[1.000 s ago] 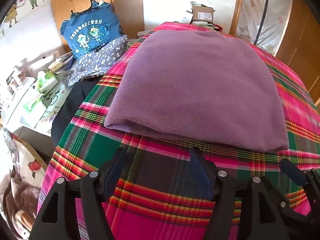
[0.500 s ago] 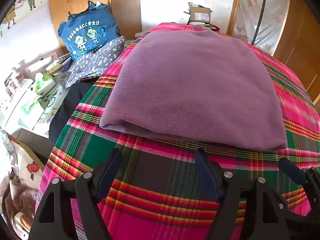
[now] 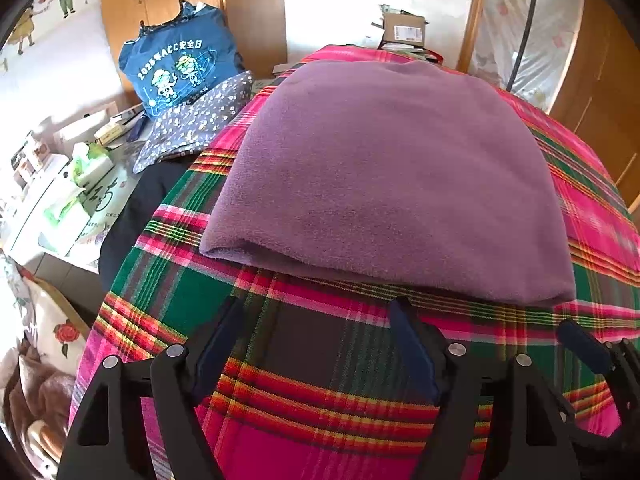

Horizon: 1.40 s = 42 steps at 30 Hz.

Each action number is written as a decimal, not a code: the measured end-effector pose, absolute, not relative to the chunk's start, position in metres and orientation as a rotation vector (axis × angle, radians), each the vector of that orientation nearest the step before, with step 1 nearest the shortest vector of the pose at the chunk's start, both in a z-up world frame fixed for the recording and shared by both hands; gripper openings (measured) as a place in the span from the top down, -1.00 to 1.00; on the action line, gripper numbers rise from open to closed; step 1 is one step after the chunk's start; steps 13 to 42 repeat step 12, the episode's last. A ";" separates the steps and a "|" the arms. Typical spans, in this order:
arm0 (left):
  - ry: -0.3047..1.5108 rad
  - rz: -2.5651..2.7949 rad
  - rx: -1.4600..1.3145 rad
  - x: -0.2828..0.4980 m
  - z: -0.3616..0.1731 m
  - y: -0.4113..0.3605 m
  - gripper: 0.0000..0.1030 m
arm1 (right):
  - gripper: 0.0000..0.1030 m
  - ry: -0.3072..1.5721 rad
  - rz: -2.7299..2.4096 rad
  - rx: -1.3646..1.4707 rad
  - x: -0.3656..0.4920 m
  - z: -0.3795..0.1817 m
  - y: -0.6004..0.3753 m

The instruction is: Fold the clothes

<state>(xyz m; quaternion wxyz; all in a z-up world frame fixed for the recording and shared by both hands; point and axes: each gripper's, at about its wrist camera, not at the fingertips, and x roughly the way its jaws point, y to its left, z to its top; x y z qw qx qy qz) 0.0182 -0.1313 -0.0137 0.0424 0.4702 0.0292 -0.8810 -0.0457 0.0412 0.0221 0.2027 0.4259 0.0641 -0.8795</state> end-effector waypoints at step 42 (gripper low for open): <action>0.086 -2.696 1.430 0.018 -0.014 -0.131 -0.49 | -0.16 0.184 -2.451 1.189 -0.044 0.022 0.040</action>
